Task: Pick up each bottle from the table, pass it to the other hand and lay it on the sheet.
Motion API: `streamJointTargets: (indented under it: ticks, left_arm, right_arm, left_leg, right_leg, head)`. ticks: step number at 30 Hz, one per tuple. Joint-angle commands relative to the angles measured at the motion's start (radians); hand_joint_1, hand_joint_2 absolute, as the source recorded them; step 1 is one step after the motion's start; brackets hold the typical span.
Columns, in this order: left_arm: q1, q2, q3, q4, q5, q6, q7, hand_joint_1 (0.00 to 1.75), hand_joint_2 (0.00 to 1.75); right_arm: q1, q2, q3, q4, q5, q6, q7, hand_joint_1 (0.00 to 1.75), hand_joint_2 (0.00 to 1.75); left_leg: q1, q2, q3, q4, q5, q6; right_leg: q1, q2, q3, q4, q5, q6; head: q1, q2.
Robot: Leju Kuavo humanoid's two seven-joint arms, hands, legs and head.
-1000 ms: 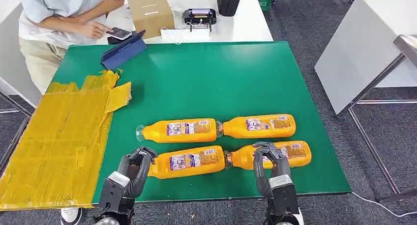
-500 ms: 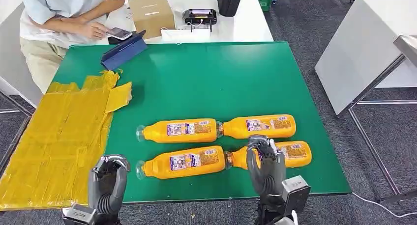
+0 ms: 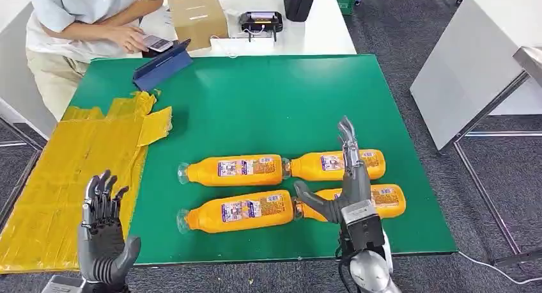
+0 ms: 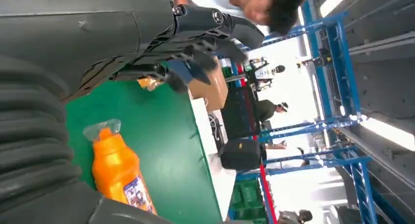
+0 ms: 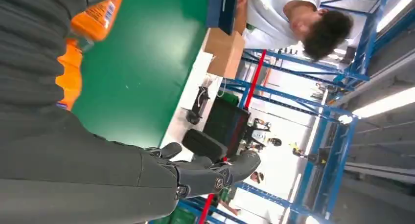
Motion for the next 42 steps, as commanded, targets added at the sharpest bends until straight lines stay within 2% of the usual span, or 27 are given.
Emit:
streamJointTargets:
  ticks: [1,7,10,13,14,19,23,31,42]
  left_arm:
    - [-0.001,-0.009,0.041,0.012,0.004,-0.007,0.002,0.0,1.75]
    - [-0.001,-0.009,0.041,0.012,0.004,-0.007,0.002,0.0,1.75]
    - [-0.01,-0.013,0.049,0.018,0.012,-0.042,0.007,0.0,1.75]
    - [-0.048,-0.023,0.048,0.042,0.002,-0.085,0.031,0.0,1.75]
    - [-0.06,-0.024,0.043,0.047,0.0,-0.107,0.04,0.0,1.75]
    - [-0.114,-0.036,0.034,0.078,-0.01,-0.16,0.054,0.0,1.75]
    - [-0.174,-0.033,0.013,0.119,-0.002,-0.193,0.059,0.0,1.75]
    - [-0.213,-0.031,-0.005,0.14,0.017,-0.213,0.073,0.0,1.75]
    - [-0.229,-0.029,-0.012,0.154,0.022,-0.216,0.075,0.0,1.75]
  right_arm:
    - [-0.069,-0.039,0.034,0.089,0.0,-0.005,0.007,0.0,1.75]
    - [-0.069,-0.039,0.034,0.089,0.0,-0.005,0.007,0.0,1.75]
    - [-0.193,-0.073,0.099,0.187,0.124,0.038,0.102,0.0,1.75]
    - [-0.341,-0.061,0.166,0.335,0.347,0.05,0.206,0.0,1.75]
    - [-0.396,-0.06,0.208,0.39,0.472,0.051,0.254,0.0,1.75]
    - [-0.558,-0.014,0.33,0.551,0.639,0.126,0.284,0.0,1.75]
    - [-0.649,0.041,0.409,0.709,0.698,0.164,0.285,0.0,1.75]
    - [-0.714,0.127,0.495,0.898,0.756,0.159,0.292,0.0,1.75]
    - [-0.735,0.152,0.503,0.964,0.758,0.157,0.292,0.0,1.75]
  left_leg:
    - [0.002,0.001,0.006,0.0,-0.003,-0.001]
    - [0.0,0.0,0.002,-0.001,-0.001,-0.001]
    - [0.001,0.001,0.006,0.0,-0.002,-0.001]
    - [0.001,0.006,0.005,0.0,-0.002,-0.001]
    - [0.001,0.006,0.004,0.0,-0.001,-0.001]
    - [0.0,0.004,0.003,-0.001,0.003,0.0]
    - [0.0,0.003,0.004,-0.001,0.003,0.0]
    - [0.001,0.001,0.006,-0.001,0.002,-0.001]
    - [0.001,-0.001,0.002,0.0,0.003,0.0]
  right_leg:
    - [0.001,0.006,0.006,-0.002,-0.002,-0.001]
    - [0.0,0.003,0.001,-0.001,0.0,-0.001]
    - [0.001,0.006,0.005,-0.002,-0.001,-0.002]
    - [0.001,0.011,0.004,-0.001,0.001,-0.002]
    - [0.001,0.011,0.003,-0.001,0.001,-0.001]
    - [0.0,0.007,0.001,0.0,0.002,-0.001]
    - [0.0,0.007,0.003,0.0,0.002,-0.001]
    - [0.001,0.006,0.005,-0.001,0.001,-0.001]
    - [0.0,0.002,0.002,0.0,0.001,0.0]
  head:
    - [0.0,0.0]
    - [0.0,0.0]
    - [0.0,0.0]
    - [0.0,0.0]
    - [0.0,0.0]
    - [0.0,0.0]
    - [0.0,0.0]
    - [0.0,0.0]
    - [0.0,0.0]
